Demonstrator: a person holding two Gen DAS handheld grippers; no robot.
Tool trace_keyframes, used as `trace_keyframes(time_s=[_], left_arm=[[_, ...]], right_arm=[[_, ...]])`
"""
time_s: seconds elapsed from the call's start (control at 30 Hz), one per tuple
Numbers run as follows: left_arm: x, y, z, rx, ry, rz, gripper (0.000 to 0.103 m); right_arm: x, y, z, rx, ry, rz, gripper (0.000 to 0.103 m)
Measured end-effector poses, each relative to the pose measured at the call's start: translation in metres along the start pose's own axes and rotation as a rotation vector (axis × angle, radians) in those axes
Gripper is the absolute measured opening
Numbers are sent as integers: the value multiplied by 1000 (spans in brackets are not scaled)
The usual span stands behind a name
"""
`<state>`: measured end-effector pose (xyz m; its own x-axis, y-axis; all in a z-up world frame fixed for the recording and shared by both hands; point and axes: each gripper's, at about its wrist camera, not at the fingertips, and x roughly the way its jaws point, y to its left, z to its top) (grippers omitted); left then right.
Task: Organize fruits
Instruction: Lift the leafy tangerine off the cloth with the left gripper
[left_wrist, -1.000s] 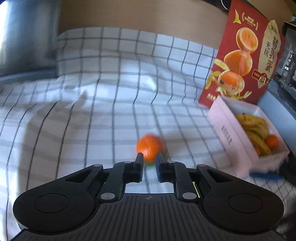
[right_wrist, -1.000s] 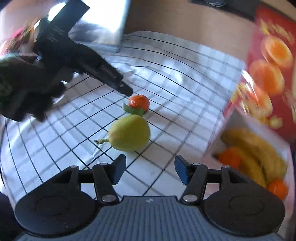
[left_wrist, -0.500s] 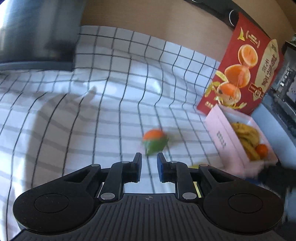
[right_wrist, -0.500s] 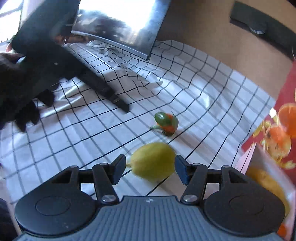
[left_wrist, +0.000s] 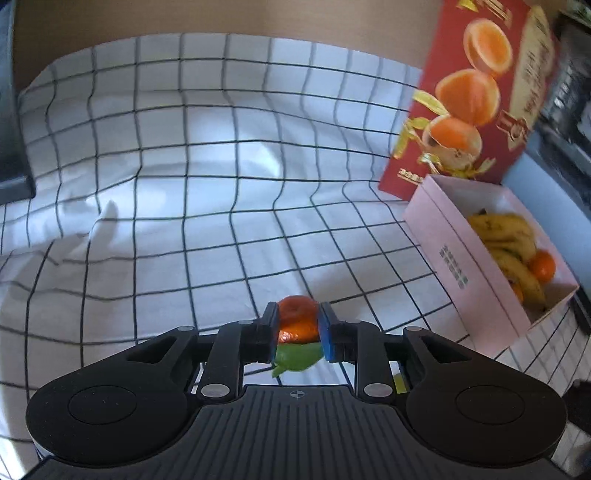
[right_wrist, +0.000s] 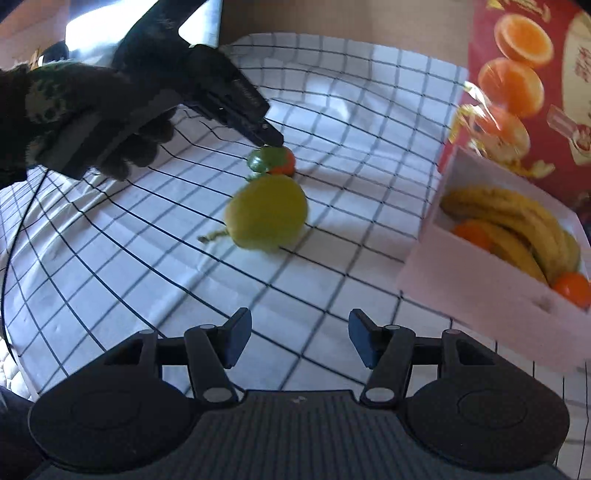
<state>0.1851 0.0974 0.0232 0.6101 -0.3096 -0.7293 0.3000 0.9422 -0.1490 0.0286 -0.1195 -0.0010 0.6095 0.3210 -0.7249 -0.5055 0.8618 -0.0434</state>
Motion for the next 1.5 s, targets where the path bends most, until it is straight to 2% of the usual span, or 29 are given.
trace_keyframes(time_s=[0.23,0.3,0.33,0.43,0.5,0.63,0.7,0.77,0.8,0.9,1.03,1.1,1.17,1.4,1.5], left_arm=[[6,-15,8,66,26,44,27],[7,-18,8,91,55,52,35],[8,-19,8,104,68,57,43],[14,-15,3,126,97,103,46],[18,-6,1,81,107,109,48],[15,23,2,-135,60,-6,46],[6,38,2,-253,10,-61,46],[-11,42,1,-291,-74,-58,46],[-17,40,1,-275,-98,-54,46],[-31,17,-2,-103,-115,-50,46],[-31,-27,-15,186,-83,34,46],[-22,-42,-18,279,-63,90,46],[-13,-49,-19,315,-47,113,46],[7,-54,-16,429,-21,123,46],[11,-48,-14,444,-15,138,47]], right_arm=[[5,-5,-7,37,30,21,58],[6,-4,-8,34,29,22,59],[7,-3,-8,32,28,22,60],[8,-3,-8,38,26,28,62],[8,-2,-9,36,23,28,64],[7,-2,-10,35,12,29,66],[7,-2,-10,37,8,27,66],[7,-3,-11,37,5,28,66],[7,-3,-11,37,3,28,67],[7,-4,-12,40,-4,27,68],[8,-4,-13,40,-13,27,72],[9,-4,-13,39,-14,28,73],[9,-4,-12,37,-14,30,74],[8,-5,-14,35,-20,33,74],[7,-6,-15,38,-24,33,75]])
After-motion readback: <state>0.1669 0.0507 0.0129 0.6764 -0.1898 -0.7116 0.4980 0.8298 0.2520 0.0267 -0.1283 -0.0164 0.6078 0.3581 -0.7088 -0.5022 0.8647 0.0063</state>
